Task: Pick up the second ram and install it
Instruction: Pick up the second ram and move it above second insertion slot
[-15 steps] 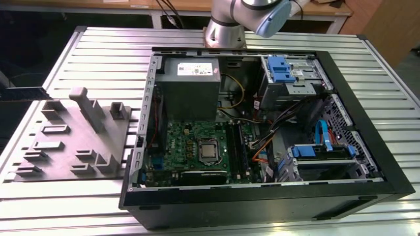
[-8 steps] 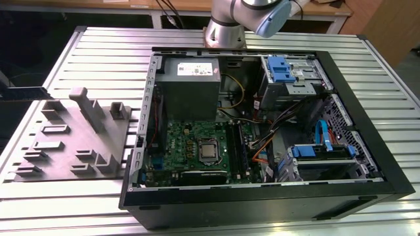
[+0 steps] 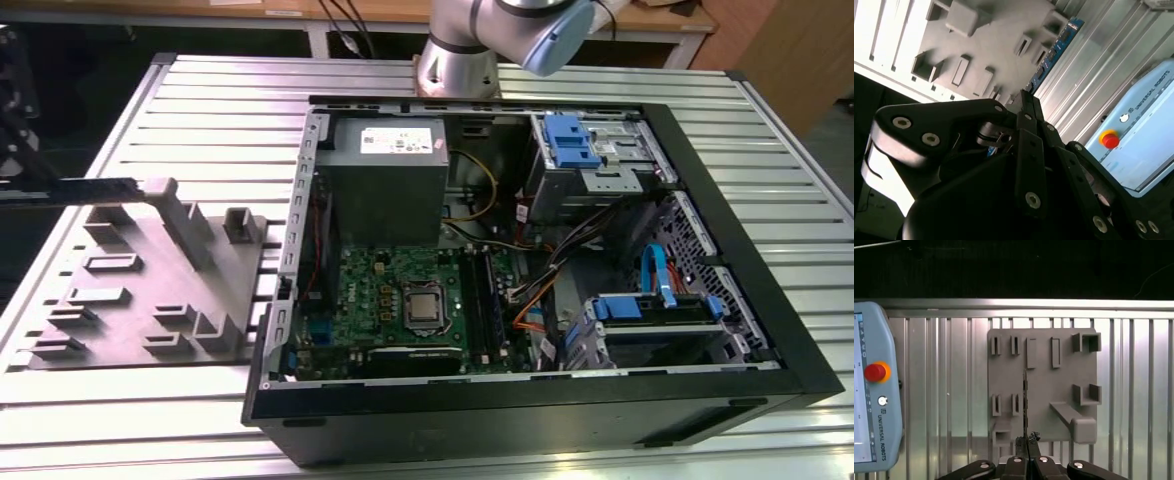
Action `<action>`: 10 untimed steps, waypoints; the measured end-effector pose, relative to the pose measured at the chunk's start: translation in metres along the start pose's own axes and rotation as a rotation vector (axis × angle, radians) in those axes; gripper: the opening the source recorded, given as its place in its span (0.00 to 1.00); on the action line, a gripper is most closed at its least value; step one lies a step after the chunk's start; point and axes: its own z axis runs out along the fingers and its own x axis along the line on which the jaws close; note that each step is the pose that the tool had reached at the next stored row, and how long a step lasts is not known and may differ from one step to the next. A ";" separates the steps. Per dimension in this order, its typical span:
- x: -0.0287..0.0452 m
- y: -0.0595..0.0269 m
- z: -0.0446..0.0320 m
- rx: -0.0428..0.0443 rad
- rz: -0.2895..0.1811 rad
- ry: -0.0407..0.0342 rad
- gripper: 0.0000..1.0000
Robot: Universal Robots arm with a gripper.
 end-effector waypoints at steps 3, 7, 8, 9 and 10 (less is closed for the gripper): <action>-0.0002 -0.0138 0.0003 -0.0001 0.000 0.0000 0.11; -0.0005 -0.0317 0.0008 -0.0001 0.000 0.0000 0.11; -0.0005 -0.0363 0.0009 -0.0001 0.000 0.0000 0.11; -0.0005 -0.0410 0.0011 -0.0001 0.000 0.0000 0.11; -0.0006 -0.0454 0.0013 -0.0001 0.000 0.0000 0.11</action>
